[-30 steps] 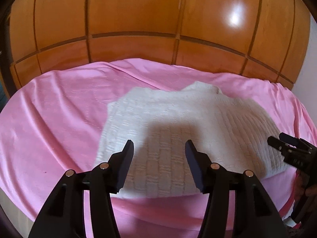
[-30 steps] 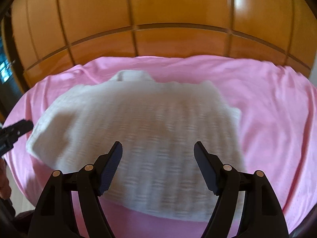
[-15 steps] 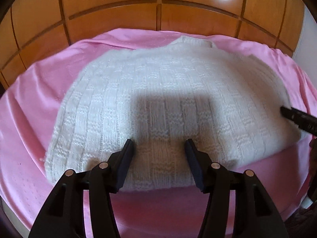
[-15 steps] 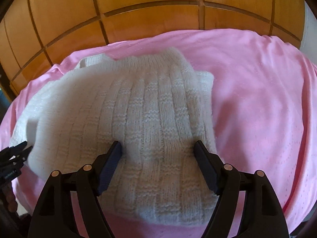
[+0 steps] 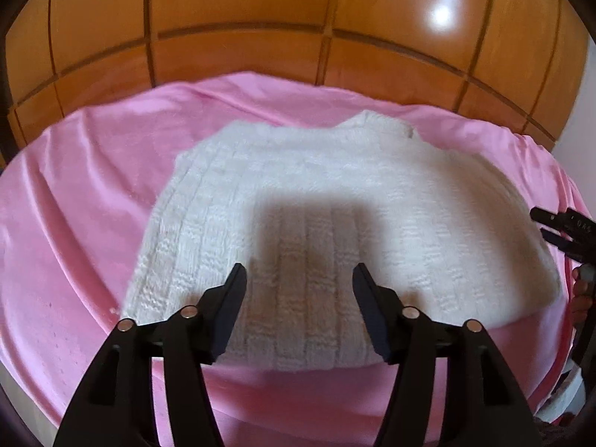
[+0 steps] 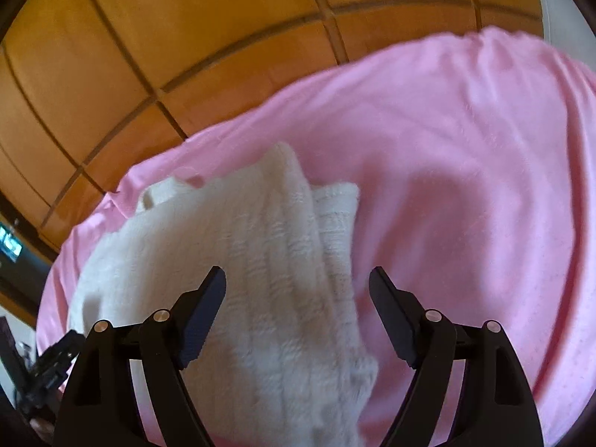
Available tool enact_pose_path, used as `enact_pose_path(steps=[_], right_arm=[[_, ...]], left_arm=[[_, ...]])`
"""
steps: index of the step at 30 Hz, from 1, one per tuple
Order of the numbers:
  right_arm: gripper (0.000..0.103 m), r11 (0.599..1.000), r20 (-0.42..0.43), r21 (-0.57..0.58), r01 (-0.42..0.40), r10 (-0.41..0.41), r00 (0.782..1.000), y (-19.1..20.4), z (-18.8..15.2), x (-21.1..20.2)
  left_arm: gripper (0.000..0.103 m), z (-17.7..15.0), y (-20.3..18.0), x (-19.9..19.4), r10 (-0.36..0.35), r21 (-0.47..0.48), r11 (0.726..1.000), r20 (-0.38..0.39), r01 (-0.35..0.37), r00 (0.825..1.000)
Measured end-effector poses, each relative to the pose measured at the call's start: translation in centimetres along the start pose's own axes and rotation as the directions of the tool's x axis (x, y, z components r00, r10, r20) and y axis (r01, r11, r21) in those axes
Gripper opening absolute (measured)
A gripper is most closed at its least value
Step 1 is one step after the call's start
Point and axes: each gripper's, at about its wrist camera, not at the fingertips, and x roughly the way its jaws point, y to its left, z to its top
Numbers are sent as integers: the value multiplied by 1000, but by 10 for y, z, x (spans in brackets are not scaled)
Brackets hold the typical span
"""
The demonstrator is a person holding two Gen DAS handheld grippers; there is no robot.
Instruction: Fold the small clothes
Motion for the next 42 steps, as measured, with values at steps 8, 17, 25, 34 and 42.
enact_pose_path(steps=[8,17,25,34,42], right_arm=[[78,979,-133,58,-194,200,971,-12,-21,17],[62,966,-160,59,-252,258,953,-6,-30,21],[34,971,-200,22,-237,236,951,12,-22,22],[30,966,-173,-43,-255,244,954,60,2,-7],[28,932,-153,-235,-277,246,957,168,32,-25]], left_arm=[[65,1,-3,10,48,0,999,-35,-48,998],[66,13,-11,3,60,18,998,2,-60,998],[66,12,-3,2,57,-6,998,7,-57,998],[66,4,6,14,16,-38,999,-27,-17,1000],[66,0,16,24,-55,-73,996,-27,52,998]])
